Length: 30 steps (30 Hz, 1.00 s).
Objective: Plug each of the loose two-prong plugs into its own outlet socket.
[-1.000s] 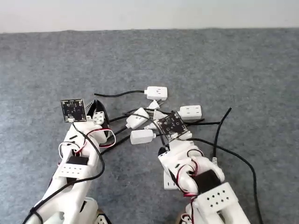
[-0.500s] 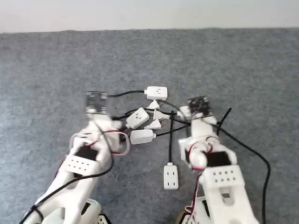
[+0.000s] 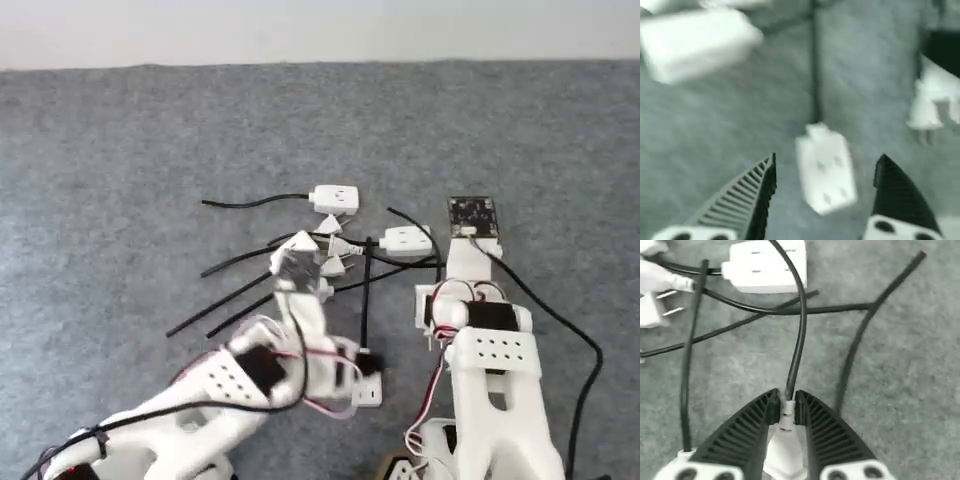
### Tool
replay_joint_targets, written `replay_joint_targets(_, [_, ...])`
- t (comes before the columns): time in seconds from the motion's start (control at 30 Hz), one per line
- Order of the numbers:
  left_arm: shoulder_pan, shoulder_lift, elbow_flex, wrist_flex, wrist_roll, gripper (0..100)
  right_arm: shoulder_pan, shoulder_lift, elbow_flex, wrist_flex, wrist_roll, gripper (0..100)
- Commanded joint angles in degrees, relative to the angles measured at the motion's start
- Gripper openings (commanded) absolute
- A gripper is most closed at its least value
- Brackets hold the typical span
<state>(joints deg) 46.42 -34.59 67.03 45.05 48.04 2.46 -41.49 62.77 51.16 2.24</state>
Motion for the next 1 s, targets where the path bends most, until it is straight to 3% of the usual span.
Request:
replay_joint_targets(0.0, [6.1, -1.1, -2.9, -0.4, 3.2, 30, 2.0, 0.1, -3.6, -1.3, -0.8, 0.8])
replay_joint_targets(0.2, [8.2, 0.8, -2.6, -0.4, 3.2, 30, 3.0, 0.1, -3.6, -1.5, -0.8, 0.8])
replay_joint_targets(0.53, [6.1, 28.7, -15.5, 0.3, 3.3, 30, 2.7, 0.0, -3.6, -1.2, -0.8, 0.8])
replay_joint_targets(0.7, [6.0, 35.3, -21.1, 0.9, 4.8, 29, 2.7, 0.0, -3.6, -1.1, -0.8, 0.8])
replay_joint_targets(0.8, [5.8, 34.6, -21.1, 0.7, 4.5, 19, 2.7, 0.0, -3.6, -1.1, -0.8, 0.8])
replay_joint_targets(0.9, [2.8, 34.4, -21.3, 0.5, 3.0, 0, 2.7, 0.0, -3.6, -1.2, -0.8, 0.8])
replay_joint_targets(0.97, [0.0, 34.4, -21.2, 0.9, 2.3, 3, 2.7, 0.0, -3.6, -1.2, -0.8, 0.8])
